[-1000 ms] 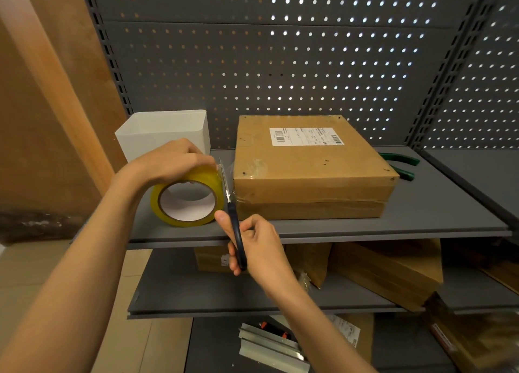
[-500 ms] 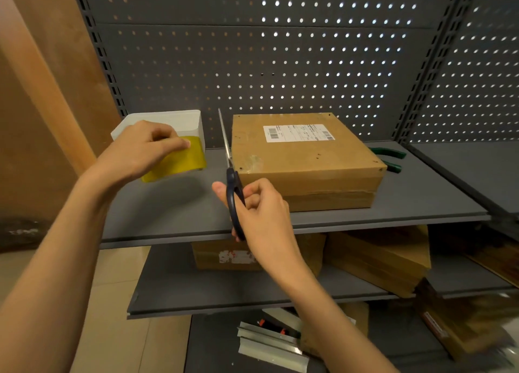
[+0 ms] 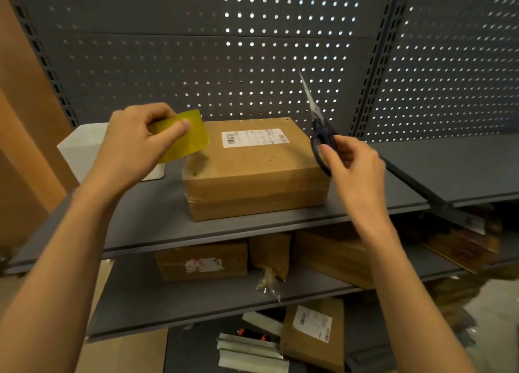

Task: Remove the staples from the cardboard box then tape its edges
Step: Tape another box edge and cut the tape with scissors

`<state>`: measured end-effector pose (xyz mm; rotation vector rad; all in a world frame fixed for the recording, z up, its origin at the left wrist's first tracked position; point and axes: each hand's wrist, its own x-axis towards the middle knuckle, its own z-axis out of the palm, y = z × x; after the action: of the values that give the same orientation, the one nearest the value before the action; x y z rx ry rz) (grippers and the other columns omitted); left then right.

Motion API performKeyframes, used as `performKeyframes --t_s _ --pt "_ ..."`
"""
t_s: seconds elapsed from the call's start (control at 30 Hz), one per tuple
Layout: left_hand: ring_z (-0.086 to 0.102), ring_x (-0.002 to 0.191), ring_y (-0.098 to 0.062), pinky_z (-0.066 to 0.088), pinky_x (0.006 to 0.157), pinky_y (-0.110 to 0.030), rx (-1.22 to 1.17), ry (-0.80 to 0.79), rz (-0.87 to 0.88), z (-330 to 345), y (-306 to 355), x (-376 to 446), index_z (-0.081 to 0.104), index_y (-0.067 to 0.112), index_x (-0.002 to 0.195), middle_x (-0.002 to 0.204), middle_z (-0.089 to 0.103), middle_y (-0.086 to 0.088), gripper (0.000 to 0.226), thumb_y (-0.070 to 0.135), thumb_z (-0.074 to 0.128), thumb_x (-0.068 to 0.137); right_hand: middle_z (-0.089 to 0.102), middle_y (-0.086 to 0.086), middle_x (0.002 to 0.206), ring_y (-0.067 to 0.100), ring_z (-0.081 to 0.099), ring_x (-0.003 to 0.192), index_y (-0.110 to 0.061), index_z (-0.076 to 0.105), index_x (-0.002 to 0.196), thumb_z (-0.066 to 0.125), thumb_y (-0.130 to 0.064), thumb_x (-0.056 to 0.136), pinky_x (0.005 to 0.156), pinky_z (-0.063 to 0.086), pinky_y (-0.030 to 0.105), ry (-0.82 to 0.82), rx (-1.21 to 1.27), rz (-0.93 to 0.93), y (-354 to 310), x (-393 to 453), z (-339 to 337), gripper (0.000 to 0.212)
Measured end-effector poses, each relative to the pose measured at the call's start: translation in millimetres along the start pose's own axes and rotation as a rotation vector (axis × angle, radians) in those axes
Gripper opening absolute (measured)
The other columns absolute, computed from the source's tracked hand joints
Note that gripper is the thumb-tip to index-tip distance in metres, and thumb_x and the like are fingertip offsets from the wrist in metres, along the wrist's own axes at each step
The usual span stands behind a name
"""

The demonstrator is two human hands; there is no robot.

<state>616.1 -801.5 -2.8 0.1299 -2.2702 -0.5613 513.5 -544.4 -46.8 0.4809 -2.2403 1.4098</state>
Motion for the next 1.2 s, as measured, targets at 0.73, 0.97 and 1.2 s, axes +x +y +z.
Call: performKeyframes --t_s 0.73,0.97,1.2 --pt "0.05 0.087 -0.02 0.036 0.061 -0.024 0.046 0.09 -0.135 73 93 -1 0.062 0.01 0.102 0.094 0.057 -0.006 0.031 0.038 0.052 0.092 0.058 0.014 0.105 0.028 0.052 0.098 -0.004 0.061 0.117 0.057 -0.024 0.091 0.07 0.032 0.027 -0.363 -0.56 -0.034 150 48 -40 0.033" --pt "0.046 0.077 -0.018 0.032 0.059 -0.024 -0.007 0.157 -0.193 76 103 -12 0.06 0.013 0.088 0.082 0.054 -0.006 0.024 0.035 0.052 0.093 0.057 0.014 0.105 0.028 0.049 0.103 -0.005 0.061 0.116 0.05 -0.028 0.095 0.074 0.034 0.028 -0.411 -0.511 -0.122 151 54 -50 0.033" --pt "0.044 0.062 -0.004 0.032 0.053 -0.01 0.036 0.227 -0.202 59 101 -24 0.059 0.016 0.085 0.072 0.05 0.003 0.023 0.037 0.053 0.092 0.061 0.01 0.109 0.022 0.053 0.105 -0.007 0.063 0.114 0.05 -0.02 0.095 0.081 0.033 0.021 -0.301 -0.313 -0.283 115 60 -48 0.026"
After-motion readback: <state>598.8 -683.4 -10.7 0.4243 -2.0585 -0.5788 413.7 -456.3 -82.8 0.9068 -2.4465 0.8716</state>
